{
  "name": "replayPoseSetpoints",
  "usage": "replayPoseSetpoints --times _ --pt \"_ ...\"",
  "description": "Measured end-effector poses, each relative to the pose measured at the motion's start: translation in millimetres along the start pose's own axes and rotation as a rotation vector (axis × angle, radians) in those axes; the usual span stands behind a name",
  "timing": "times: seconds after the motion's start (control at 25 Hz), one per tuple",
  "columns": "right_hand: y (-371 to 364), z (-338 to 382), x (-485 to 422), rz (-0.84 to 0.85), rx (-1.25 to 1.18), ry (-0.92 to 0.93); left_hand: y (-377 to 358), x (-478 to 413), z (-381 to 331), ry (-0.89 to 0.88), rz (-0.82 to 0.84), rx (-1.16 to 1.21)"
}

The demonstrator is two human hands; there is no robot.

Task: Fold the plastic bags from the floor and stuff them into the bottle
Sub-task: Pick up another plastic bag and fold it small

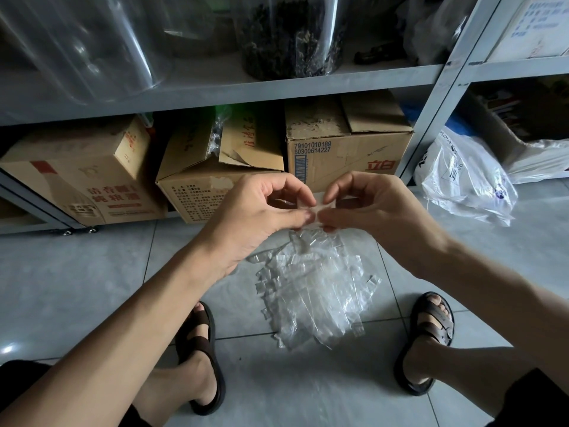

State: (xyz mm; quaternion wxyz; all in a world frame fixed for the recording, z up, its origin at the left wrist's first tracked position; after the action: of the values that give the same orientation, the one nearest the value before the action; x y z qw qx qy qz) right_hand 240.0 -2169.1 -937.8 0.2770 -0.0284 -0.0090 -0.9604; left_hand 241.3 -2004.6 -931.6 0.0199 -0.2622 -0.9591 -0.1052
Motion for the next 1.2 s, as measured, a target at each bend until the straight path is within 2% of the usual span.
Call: replayPoseSetpoints --times 0.12,0.44,0.72,0.8,0.92,1.08,1.2 --pt "-0.5 2.3 0.3 -0.033 0.030 0.015 -0.6 0.5 -3.8 -0.032 -0.015 -0.053" --pt "2.3 0.8 0.5 -0.092 -0.016 0.005 2.9 -1.5 0.6 -0.014 -0.045 0.022" --pt "-8.3 5.2 -13.9 -0.152 -0.025 0.066 29.6 11.3 -0.7 -0.097 -0.190 0.063" --pt "-16.5 7.6 -21.5 -0.149 -0.012 0.066 42.9 20.9 -0.4 -0.113 -0.188 0.068" --pt "-37.2 15.7 -41.1 -0.091 0.045 0.084 53.2 33.4 -0.2 -0.095 -0.112 -0.036" --pt "-66.7 20.6 -72.0 -0.034 0.096 0.122 80.3 40.0 -0.5 -0.085 -0.194 -0.179" --pt "-81.7 13.9 -95.8 -0.006 0.146 0.104 113.3 40.8 10.1 -0.030 -0.172 -0.286"
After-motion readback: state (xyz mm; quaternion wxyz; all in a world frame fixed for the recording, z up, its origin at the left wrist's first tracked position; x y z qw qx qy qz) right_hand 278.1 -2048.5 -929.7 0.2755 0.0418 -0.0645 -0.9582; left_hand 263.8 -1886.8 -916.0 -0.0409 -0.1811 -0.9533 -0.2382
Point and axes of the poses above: each hand's wrist, its own x-axis away from the middle knuckle, its own y-axis out of the back of the hand, z = x × y, the point moved 6 cm from there along -x, towards the middle knuckle, and after that the axes turned 13 degrees about z, right-handed, at the moved point
